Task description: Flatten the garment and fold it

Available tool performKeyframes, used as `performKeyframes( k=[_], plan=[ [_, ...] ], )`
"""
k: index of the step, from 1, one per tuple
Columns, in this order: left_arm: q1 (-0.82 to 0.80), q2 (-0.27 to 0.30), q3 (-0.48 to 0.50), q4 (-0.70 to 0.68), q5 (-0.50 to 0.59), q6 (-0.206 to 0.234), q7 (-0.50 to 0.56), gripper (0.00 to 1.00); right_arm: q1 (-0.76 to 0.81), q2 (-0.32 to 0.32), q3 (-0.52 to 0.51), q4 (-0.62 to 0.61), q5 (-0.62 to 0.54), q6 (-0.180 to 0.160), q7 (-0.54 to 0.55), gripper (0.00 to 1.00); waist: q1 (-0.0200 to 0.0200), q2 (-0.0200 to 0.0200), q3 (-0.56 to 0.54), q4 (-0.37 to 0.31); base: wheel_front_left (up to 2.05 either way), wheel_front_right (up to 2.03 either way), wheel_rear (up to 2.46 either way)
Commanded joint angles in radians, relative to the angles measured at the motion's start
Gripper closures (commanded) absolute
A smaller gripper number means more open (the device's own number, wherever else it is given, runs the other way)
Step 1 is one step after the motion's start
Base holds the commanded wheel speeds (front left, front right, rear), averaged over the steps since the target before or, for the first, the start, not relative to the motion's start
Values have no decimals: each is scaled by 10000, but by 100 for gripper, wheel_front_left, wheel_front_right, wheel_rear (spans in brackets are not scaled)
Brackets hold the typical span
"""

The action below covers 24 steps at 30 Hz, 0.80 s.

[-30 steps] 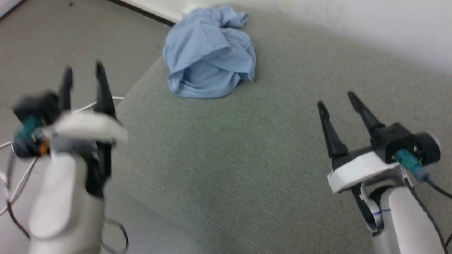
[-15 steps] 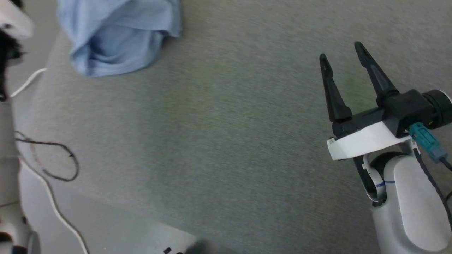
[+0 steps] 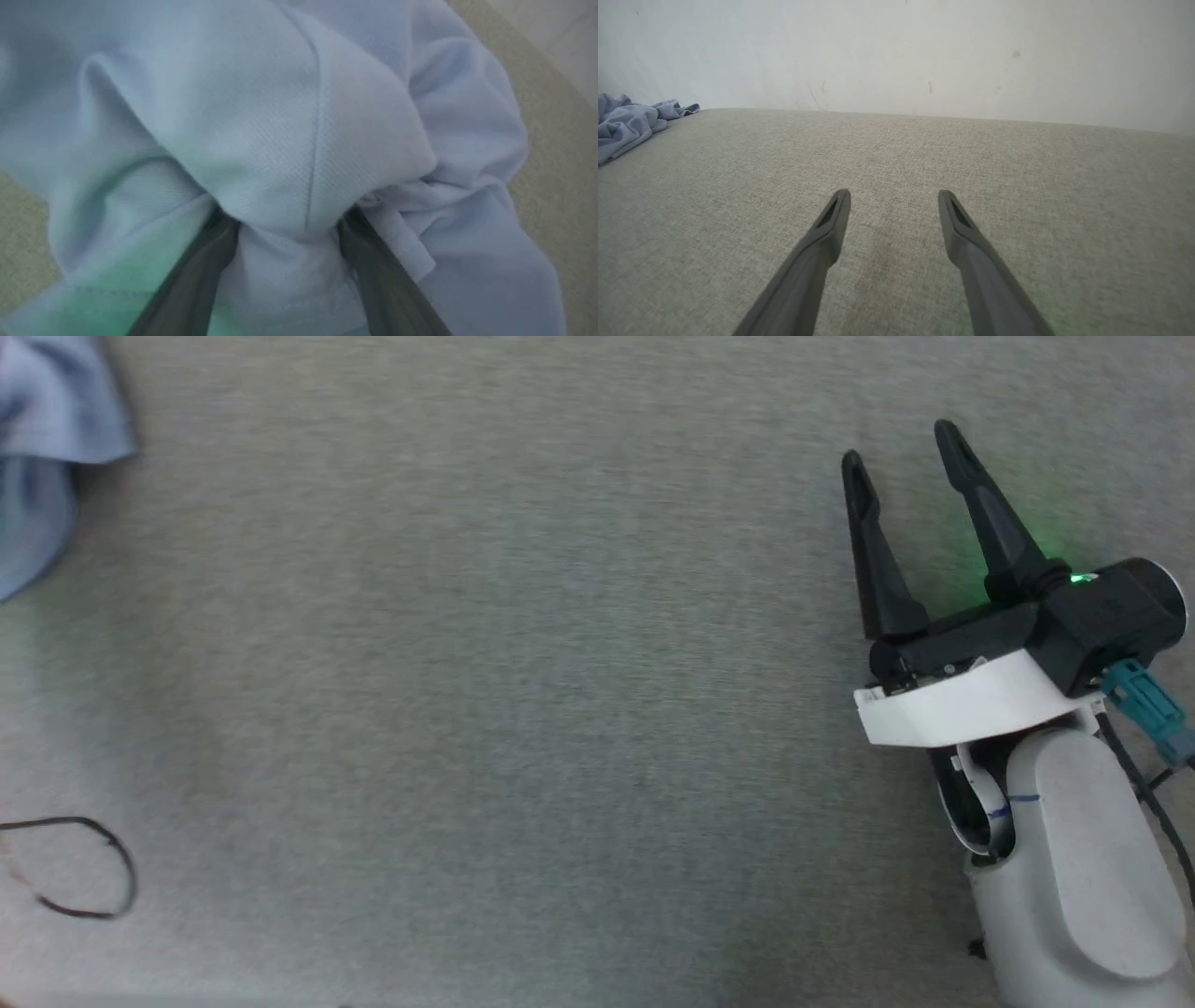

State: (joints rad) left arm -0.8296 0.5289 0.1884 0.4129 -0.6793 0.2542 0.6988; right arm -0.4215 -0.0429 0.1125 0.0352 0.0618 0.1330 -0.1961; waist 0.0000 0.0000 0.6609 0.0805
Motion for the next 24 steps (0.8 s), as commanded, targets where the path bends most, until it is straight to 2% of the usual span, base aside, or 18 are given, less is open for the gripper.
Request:
performKeyframes(
  k=[1,4,5,6,8,11,16,19,24],
  plan=[
    [271,29,-21,72,-53,96,210,0,18,-74,-34,225,70,-23,-4,0,0,0,577,-787,0,0,0],
    [817,65,-13,70,-115,258,669,0,12,-74,-6,445,178,-23,-96,0,0,0,268,-795,0,0,0],
    [991,83,-44,53,-128,256,814,5,22,-74,9,519,205,-23,-123,0,0,0,121,-781,0,0,0],
    [1138,123,-65,10,-129,229,901,63,39,-74,32,581,217,-23,-146,0,0,0,-33,-768,0,0,0],
    [1333,281,-39,-183,-37,138,735,100,86,-74,56,691,261,-23,-191,0,0,0,-374,-732,0,0,0],
    [1378,685,-6,-553,461,-63,-296,100,222,-74,48,850,307,-23,-229,0,0,0,-985,-687,0,0,0],
    [753,1200,-32,-707,1324,-559,-2776,100,516,-74,-82,1129,443,-23,-303,0,0,0,-2172,-694,0,0,0],
    [217,1403,-369,-708,1939,-842,-4119,100,764,-74,-168,1281,559,-23,-338,0,0,0,-2899,-745,0,0,0],
    [-744,1528,-1272,-934,2677,-1611,-5584,100,1220,-74,-247,1511,789,-23,-354,0,0,0,-4017,-987,0,0,0]
  ],
)
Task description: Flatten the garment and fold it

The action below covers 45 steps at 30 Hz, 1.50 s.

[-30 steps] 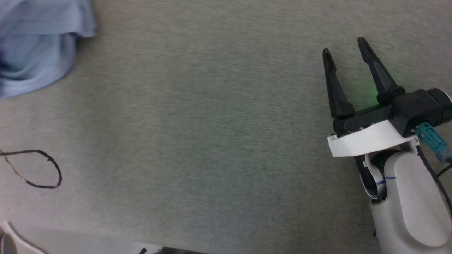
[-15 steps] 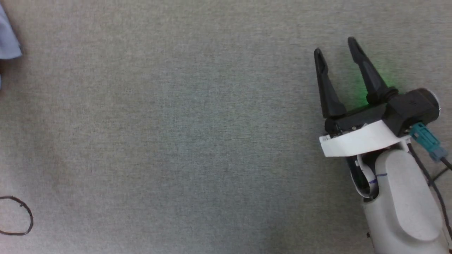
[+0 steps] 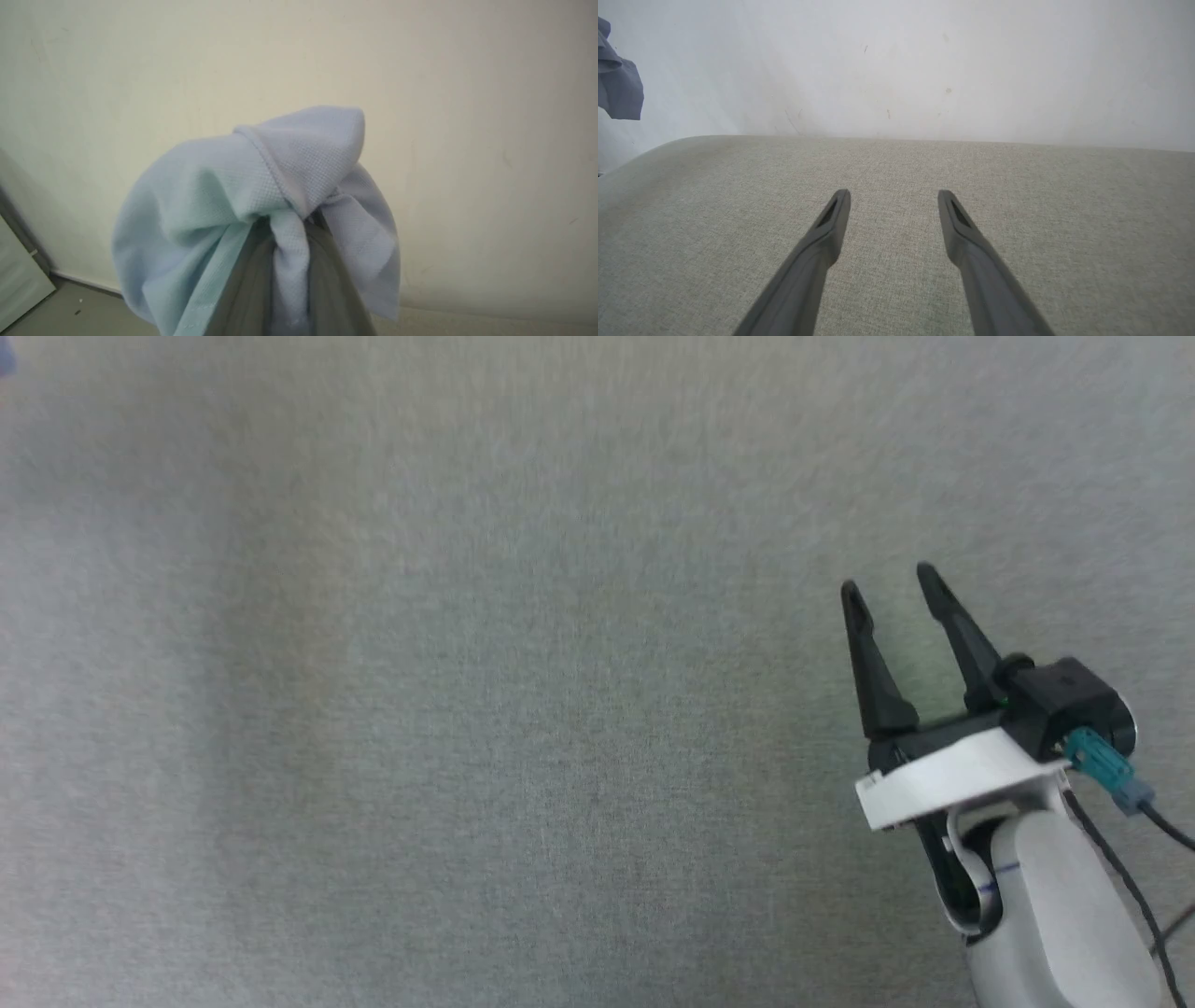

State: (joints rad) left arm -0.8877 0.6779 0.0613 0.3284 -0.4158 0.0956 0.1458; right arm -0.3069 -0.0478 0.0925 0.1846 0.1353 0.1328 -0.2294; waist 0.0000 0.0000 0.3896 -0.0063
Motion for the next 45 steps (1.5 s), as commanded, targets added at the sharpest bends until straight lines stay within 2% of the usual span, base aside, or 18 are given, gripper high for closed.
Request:
performKeyframes(
  k=[1,6,12,17,22,27,32,35,36,37,38,41,45],
  plan=[
    [-417,-12,-196,-165,181,-109,-286,100,162,-24,-74,47,99,-21,-23,0,0,0,-1493,-186,0,0,0],
    [-1450,-614,-1343,-408,640,-545,-698,100,543,-24,-198,90,243,-21,7,0,0,0,-2153,-552,0,0,0],
    [-2031,-2081,-2625,-586,608,-925,-711,100,882,-24,-248,18,322,-21,132,0,0,0,-2572,-1138,0,0,0],
    [-1650,-3352,-3406,-583,-96,-1435,-497,100,1048,-24,-277,-131,321,-21,268,0,0,0,-2678,-1696,0,0,0],
    [-450,-4496,-4146,-463,-753,-1596,-236,100,1186,-24,-269,-284,310,-21,430,0,0,0,-2625,-2156,0,0,0],
    [1234,-5273,-5111,447,-1341,-1752,687,100,1262,-24,-295,-380,362,-21,469,0,0,0,-2532,-2474,0,0,0],
    [2519,-5526,-6207,2032,-1533,-1794,2553,100,1311,-24,-254,-411,414,-21,489,0,0,0,-2461,-2596,0,0,0],
    [3002,-5564,-6696,2490,-1747,-1923,3607,100,1329,-24,-242,-400,450,-21,488,0,0,0,-2435,-2582,0,0,0],
    [3127,-5556,-6778,2577,-1793,-1916,3860,97,1337,-24,-228,-388,458,-21,490,0,0,0,-2440,-2551,0,0,0],
    [3244,-5551,-6841,2632,-1833,-1877,4085,53,1354,-24,-225,-376,456,-21,490,0,0,0,-2451,-2500,0,0,0],
    [3328,-5542,-6894,2621,-1852,-1857,4226,0,1377,-24,-230,-366,455,-21,487,0,0,0,-2467,-2435,0,0,0],
    [3457,-5476,-6735,2226,-1794,-1643,3674,0,1441,-24,-201,-347,432,-21,517,0,0,0,-2536,-2239,0,0,0],
    [3728,-5347,-6137,1309,-1719,-1325,1871,0,1473,-24,-221,-379,358,-21,576,0,0,0,-2678,-1969,0,0,0]
  ],
)
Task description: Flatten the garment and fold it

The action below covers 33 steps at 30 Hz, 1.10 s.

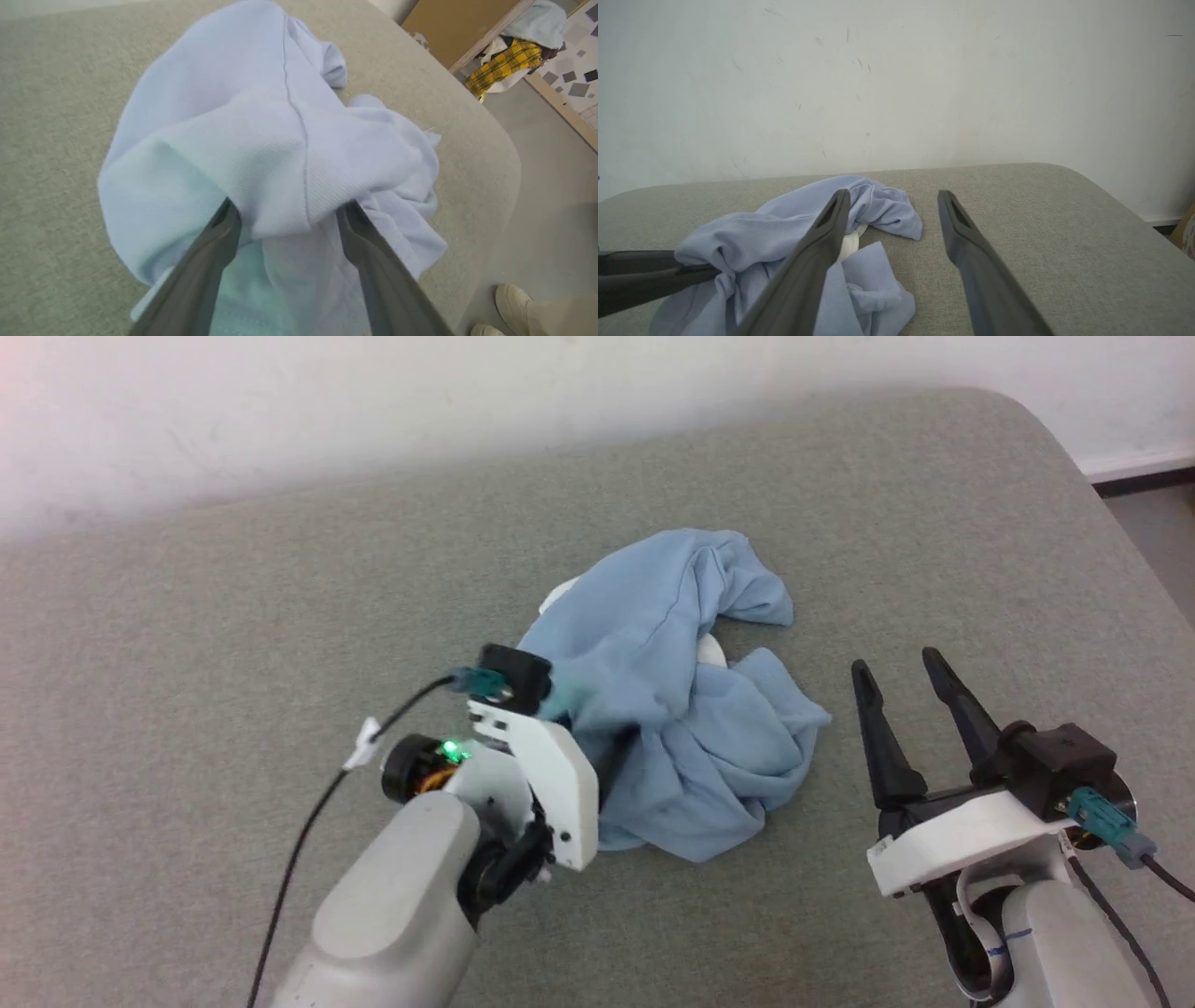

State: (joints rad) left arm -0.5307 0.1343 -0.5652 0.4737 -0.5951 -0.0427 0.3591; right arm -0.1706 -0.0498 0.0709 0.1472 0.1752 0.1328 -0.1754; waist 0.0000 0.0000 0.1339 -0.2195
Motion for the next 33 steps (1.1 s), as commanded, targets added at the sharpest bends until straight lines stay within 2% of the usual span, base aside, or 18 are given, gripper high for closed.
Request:
performKeyframes(
  k=[1,6,11,13,16,21,22,25,33],
  plan=[
    [282,148,295,-396,75,107,-734,0,110,-5,-15,-29,-65,-21,58,0,0,0,-164,221,0,0,0],
    [1220,589,1318,-1661,147,621,-3112,0,114,-5,-289,-231,-306,-21,234,0,0,0,-258,636,0,0,0],
    [2244,1132,2393,-2460,559,1566,-5234,0,-164,-5,-870,-376,-506,-21,591,0,0,0,-137,1146,0,0,0],
    [2519,1406,2627,-2643,1014,1892,-5823,0,-521,-5,-1009,-220,-489,-21,879,0,0,0,-7,1364,0,0,0],
    [2849,1512,2972,-2900,1516,2196,-6147,0,-1301,-5,-1374,243,-746,-21,1409,0,0,0,221,1689,0,0,0],
    [3014,1293,3585,-3763,2507,2309,-6202,0,-2871,-6,-2343,1609,-1341,-21,2767,0,0,0,821,2248,0,0,0],
    [3014,1293,3585,-3763,2507,2309,-6202,0,-2871,-6,-2343,1609,-1341,-21,2767,0,0,0,821,2248,0,0,0],
    [3108,947,3843,-4262,3141,2281,-6205,0,-3790,-42,-3097,2643,-1653,-21,3690,0,0,0,1214,2600,0,0,0],
    [3244,-24,4370,-4999,4064,1774,-6207,0,-5362,-277,-4644,4694,-2561,-21,6260,0,0,0,2128,3320,0,0,0]
  ],
)
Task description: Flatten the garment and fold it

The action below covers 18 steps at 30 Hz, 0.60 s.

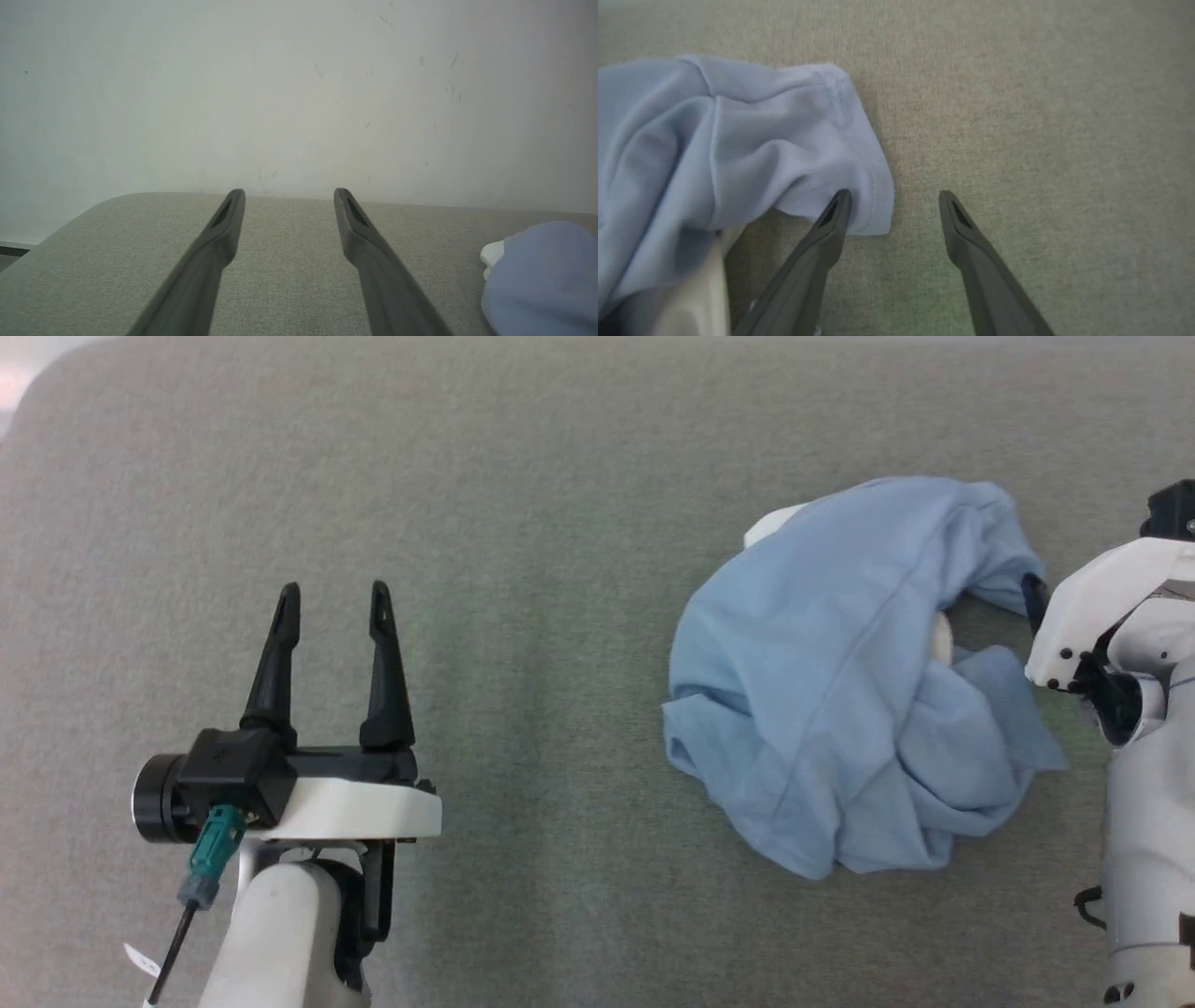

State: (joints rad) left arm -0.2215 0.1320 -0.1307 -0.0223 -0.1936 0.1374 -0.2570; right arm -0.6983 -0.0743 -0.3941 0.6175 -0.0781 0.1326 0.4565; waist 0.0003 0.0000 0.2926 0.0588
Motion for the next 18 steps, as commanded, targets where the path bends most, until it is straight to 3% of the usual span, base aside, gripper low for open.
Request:
performKeyframes(
  k=[1,4,5,6,7,10,13,18],
  plan=[
    [161,-81,98,-73,112,-108,-46,0,-204,-38,-120,157,-110,-19,274,0,-3,0,599,585,0,0,0],
    [227,-270,340,-71,255,-327,-46,0,-462,-74,-272,492,-420,-19,1208,4,-3,0,679,663,0,0,0],
    [245,-328,425,-67,283,-386,-46,0,-531,-70,-292,547,-449,-19,1453,22,-3,0,681,676,0,0,0],
    [265,-380,504,-61,308,-451,-46,0,-581,-80,-257,593,-471,-19,1663,76,-3,0,669,683,0,0,0],
    [292,-423,577,-44,339,-512,-46,0,-591,-95,-184,611,-510,-19,1848,100,-3,0,622,684,0,0,0],
    [423,-533,786,44,416,-666,-46,0,-549,-70,-12,316,-466,-19,1940,100,-3,0,382,652,0,0,0],
    [558,-605,961,149,494,-796,-47,0,-529,-1,461,-476,-235,-19,1034,100,-3,0,40,585,0,0,0],
    [824,-669,1198,239,669,-945,-47,0,-206,173,2578,-2233,690,-19,-482,100,-3,0,-637,427,0,0,0]
  ],
)
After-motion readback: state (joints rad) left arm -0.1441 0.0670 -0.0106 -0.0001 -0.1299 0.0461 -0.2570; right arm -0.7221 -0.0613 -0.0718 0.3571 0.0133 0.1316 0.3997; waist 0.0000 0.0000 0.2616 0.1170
